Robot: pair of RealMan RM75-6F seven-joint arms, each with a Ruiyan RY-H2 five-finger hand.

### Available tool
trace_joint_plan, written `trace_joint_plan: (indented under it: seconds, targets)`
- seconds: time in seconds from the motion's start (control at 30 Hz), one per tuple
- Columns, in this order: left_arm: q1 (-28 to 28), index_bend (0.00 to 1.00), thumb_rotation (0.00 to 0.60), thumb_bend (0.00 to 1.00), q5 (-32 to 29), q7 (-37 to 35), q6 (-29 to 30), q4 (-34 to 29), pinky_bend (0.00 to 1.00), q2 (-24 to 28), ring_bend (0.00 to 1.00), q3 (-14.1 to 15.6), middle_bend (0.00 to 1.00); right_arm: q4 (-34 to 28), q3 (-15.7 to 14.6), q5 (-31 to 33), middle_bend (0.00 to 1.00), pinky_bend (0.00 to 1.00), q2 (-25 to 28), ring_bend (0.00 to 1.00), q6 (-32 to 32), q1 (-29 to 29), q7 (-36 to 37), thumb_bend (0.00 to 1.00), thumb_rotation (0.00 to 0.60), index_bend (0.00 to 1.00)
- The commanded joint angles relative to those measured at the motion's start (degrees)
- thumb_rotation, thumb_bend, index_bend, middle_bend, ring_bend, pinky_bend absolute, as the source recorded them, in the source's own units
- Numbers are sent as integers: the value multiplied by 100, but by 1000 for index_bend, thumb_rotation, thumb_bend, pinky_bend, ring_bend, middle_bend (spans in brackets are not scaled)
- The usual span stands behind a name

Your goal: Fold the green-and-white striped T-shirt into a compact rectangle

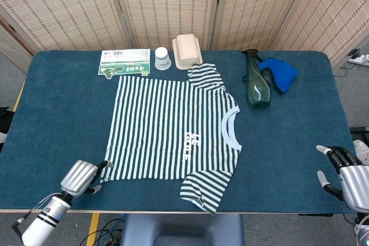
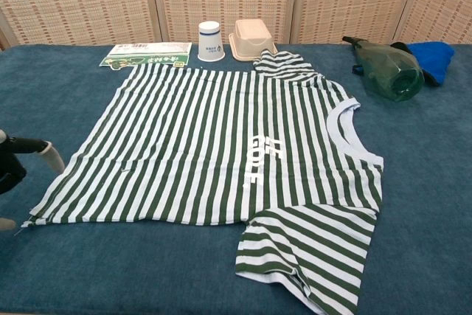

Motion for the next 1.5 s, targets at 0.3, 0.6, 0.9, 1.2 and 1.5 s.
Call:
trace_joint_plan:
  seconds: [0.3,0.6,0.9,1.2,1.5]
  targets:
    - [-361,441,600,178,-766,611,-633,118,948,-491,843,-199,897,15,4,67,294,408,12,262,-14,-7,29,387,600,205]
    - [-493,448,600,178,-1068,758,-725,310,948,-713,845,-266,901,33,6,89,295,407,6,266,-17,-12,50,387,600,205]
    - [-569,479,600,178,-1199,660,-668,373,949,-785,849,-314,908,61,7,140,297,408,-17,269,-71,1,51,387,600,205]
    - [-603,496,600,212,-1116,487,-556,372,949,-791,849,-251,910,68,8,161,298,407,-20,274,-106,14,45,387,600,205]
    - [-621,503,600,343,-1088,409,-500,348,949,-766,850,-186,910,64,-2,159,302,408,-27,282,-129,23,45,388,600,205]
